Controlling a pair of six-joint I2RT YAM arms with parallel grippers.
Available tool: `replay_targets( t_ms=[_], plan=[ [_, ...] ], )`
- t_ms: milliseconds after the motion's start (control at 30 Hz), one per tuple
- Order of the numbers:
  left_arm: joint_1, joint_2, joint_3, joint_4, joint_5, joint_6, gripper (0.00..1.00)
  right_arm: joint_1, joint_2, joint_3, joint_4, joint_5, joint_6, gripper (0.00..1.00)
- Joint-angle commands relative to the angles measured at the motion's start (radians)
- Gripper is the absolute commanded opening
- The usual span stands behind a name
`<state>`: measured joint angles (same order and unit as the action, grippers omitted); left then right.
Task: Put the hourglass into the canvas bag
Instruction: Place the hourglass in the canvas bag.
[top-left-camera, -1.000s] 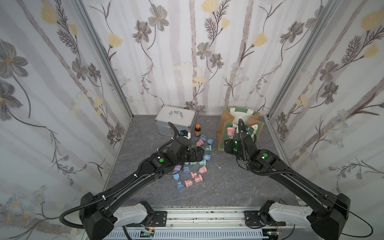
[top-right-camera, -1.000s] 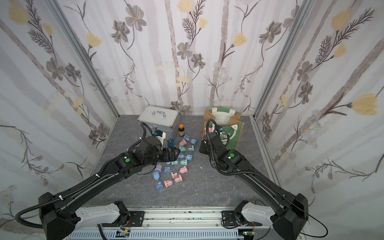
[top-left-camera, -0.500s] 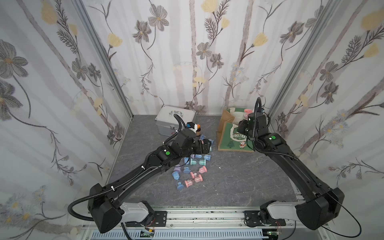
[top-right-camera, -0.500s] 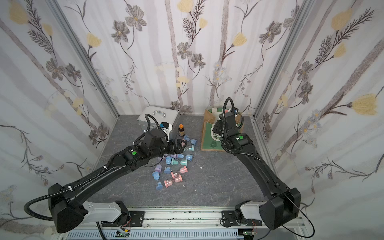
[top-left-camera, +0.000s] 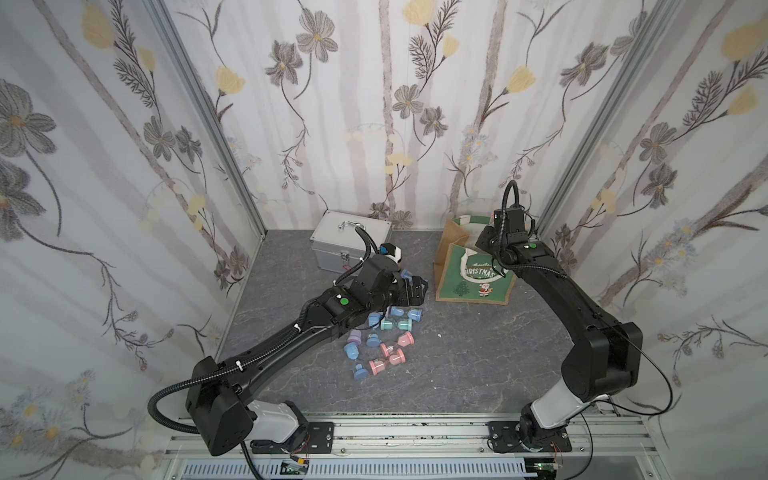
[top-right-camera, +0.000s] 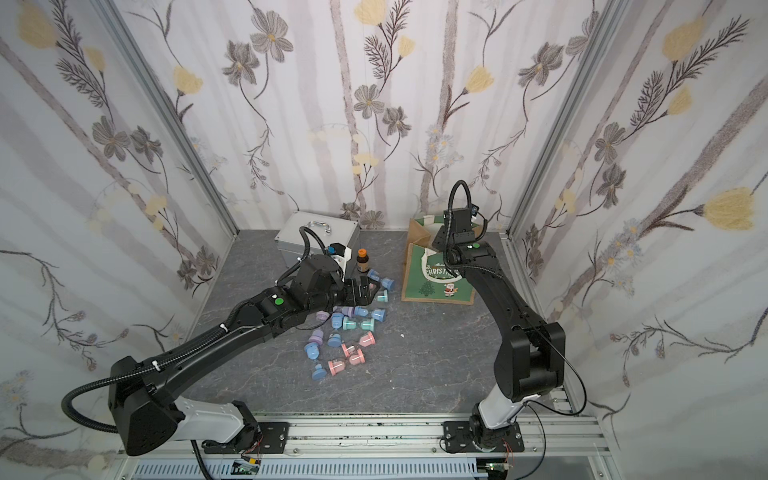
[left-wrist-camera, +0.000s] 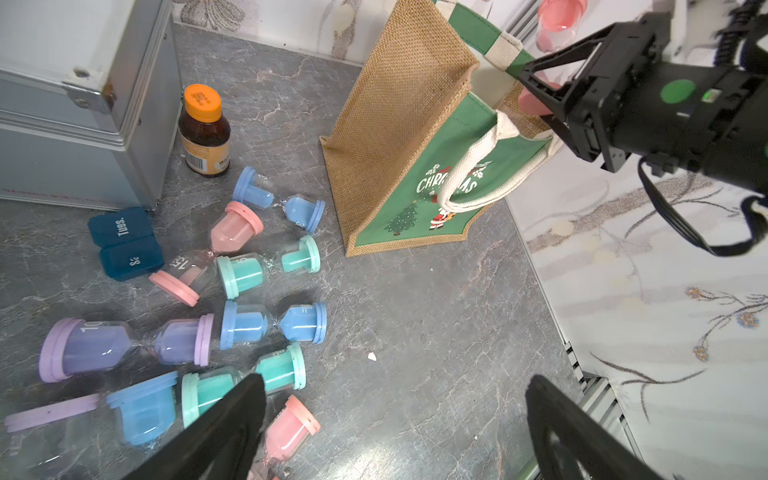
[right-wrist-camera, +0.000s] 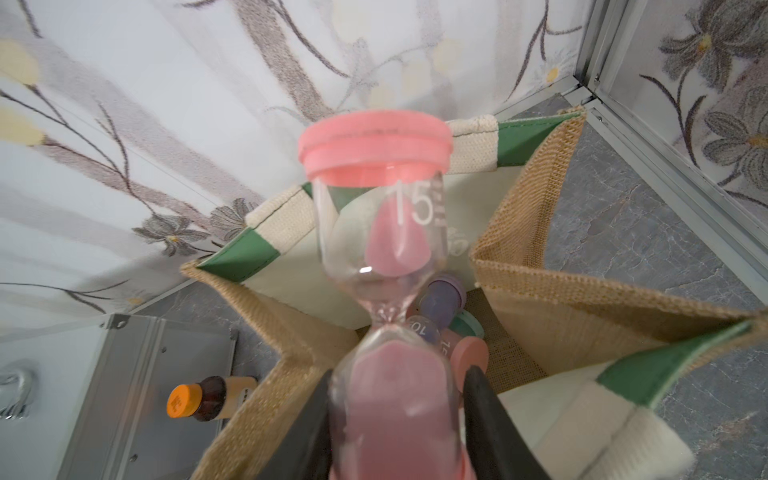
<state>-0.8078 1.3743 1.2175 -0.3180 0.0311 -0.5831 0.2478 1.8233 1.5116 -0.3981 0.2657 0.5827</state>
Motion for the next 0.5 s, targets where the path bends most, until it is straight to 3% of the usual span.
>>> replay_targets(
  t_ms=[0,333,467],
  plan=[
    [0.002,0.007,0.008,0.026,0.003,-0.004,1.00,-0.013,0.059,0.049,-0.007,-0.016,-0.015,0.23],
    [0.002,0.045,0.026,0.024,0.001,-0.002,1.00,-0.032,0.210,0.064,-0.053,-0.084,-0.040,0.30],
    [0.002,0.053,0.027,0.023,0.003,-0.003,1.00,-0.033,0.237,0.064,-0.056,-0.092,-0.043,0.38]
  ],
)
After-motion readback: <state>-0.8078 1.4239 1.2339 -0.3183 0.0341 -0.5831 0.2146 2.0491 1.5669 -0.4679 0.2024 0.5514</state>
